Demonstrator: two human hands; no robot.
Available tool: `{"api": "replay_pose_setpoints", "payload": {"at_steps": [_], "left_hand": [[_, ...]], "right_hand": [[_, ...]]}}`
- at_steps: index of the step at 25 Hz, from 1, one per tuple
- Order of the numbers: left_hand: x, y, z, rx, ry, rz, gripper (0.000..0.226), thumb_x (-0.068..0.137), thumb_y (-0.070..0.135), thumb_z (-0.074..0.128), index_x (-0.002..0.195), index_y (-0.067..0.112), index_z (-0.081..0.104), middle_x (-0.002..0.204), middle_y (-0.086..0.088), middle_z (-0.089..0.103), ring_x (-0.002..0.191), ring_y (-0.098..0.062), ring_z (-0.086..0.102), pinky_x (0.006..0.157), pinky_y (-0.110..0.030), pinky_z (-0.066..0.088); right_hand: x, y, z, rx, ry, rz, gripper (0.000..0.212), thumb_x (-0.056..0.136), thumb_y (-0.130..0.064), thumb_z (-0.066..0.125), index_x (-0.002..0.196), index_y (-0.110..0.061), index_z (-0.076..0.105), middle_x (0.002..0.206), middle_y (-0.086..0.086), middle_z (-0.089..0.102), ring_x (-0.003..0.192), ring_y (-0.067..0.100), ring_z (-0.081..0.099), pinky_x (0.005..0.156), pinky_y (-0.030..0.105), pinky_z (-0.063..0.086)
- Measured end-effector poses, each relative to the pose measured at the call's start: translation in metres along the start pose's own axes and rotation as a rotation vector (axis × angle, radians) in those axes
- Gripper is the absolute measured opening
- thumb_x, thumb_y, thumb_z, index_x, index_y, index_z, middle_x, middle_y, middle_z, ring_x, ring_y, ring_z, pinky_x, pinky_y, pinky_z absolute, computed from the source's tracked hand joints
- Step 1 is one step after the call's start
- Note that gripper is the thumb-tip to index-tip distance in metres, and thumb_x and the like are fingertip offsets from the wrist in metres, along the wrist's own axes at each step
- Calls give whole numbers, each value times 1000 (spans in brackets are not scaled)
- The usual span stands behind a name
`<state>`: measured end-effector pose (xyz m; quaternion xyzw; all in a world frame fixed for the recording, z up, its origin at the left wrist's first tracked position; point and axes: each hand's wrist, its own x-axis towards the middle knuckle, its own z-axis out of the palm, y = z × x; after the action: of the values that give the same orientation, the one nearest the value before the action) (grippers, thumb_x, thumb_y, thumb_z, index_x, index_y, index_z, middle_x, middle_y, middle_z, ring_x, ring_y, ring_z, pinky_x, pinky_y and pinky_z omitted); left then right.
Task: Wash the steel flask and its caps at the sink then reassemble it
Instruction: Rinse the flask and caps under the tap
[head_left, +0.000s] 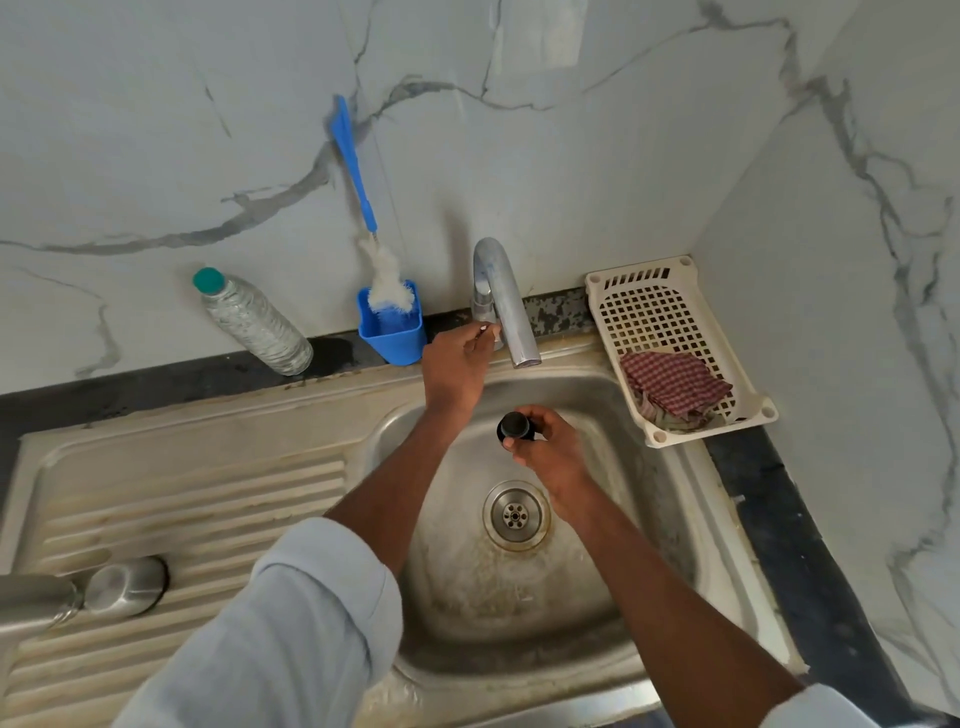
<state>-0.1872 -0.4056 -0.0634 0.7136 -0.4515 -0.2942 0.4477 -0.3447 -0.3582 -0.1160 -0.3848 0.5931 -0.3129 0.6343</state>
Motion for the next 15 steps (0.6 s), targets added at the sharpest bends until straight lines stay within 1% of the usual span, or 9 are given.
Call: {"api": "replay_pose_setpoints", "payload": {"at_steps": [2, 5, 6, 7, 8, 9, 10, 13, 15], "left_hand": [[0, -3, 1, -50, 9, -27, 17, 100, 21, 71, 104, 9, 82, 88, -4, 81, 70, 5, 69, 66, -15, 46], [2, -4, 2, -64, 20, -29, 15, 100, 20, 71, 101, 10, 82, 84, 1, 80, 64, 10, 63, 65, -16, 45], [1, -4, 2, -70, 25, -27, 17, 100, 20, 70, 98, 8, 82, 82, 2, 79, 60, 7, 61, 63, -14, 43], [0, -3, 1, -73, 29, -26, 19, 100, 19, 70, 95, 4, 81, 84, 4, 76, 58, -2, 61, 61, -11, 40], [0, -3, 1, -77, 29, -22, 21, 101, 18, 70, 93, 1, 79, 85, 7, 73, 63, -11, 62, 59, -8, 37], [0, -2, 0, -75, 32, -18, 22, 101, 18, 69, 93, -1, 79, 85, 5, 72, 71, -15, 63, 57, -6, 35], [-1, -2, 0, -71, 34, -13, 22, 101, 18, 69, 94, -1, 79, 83, 0, 74, 76, -13, 64, 57, -5, 35], [-3, 1, -2, -77, 21, -15, 19, 101, 19, 70, 99, 3, 80, 85, -12, 79, 66, 0, 69, 60, -6, 40], [-4, 2, -3, -109, -16, -35, 16, 101, 21, 70, 106, 8, 80, 86, -3, 80, 74, 4, 71, 67, -11, 48]], "right_hand": [[-1, 4, 2, 22, -10, 5, 44, 80, 12, 77, 104, -24, 71, 119, 11, 71, 110, 25, 65, 66, 21, 55], [0, 5, 5, 72, -21, 27, 48, 82, 13, 76, 101, -30, 72, 116, 9, 71, 108, 24, 66, 70, 26, 58], [1, 5, 6, 80, -20, 33, 48, 82, 13, 75, 100, -31, 72, 114, 8, 71, 109, 26, 67, 73, 29, 59], [2, 5, 7, 80, -22, 35, 48, 82, 13, 75, 99, -31, 72, 112, 7, 72, 109, 27, 67, 75, 32, 60], [2, 7, 8, 75, -28, 33, 48, 82, 13, 75, 99, -32, 72, 111, 6, 72, 110, 27, 67, 76, 33, 61], [3, 8, 9, 69, -33, 31, 48, 82, 13, 75, 99, -32, 71, 112, 6, 72, 110, 27, 67, 76, 33, 61], [4, 10, 10, 71, -34, 31, 47, 82, 13, 75, 99, -32, 72, 113, 6, 72, 109, 27, 68, 76, 33, 61], [8, 9, 12, 109, 38, 38, 45, 82, 12, 76, 99, -29, 72, 112, 10, 73, 105, 27, 69, 79, 38, 62], [8, 8, 11, 79, 34, 22, 46, 81, 13, 75, 101, -29, 72, 114, 11, 73, 102, 25, 68, 79, 37, 63]]}}
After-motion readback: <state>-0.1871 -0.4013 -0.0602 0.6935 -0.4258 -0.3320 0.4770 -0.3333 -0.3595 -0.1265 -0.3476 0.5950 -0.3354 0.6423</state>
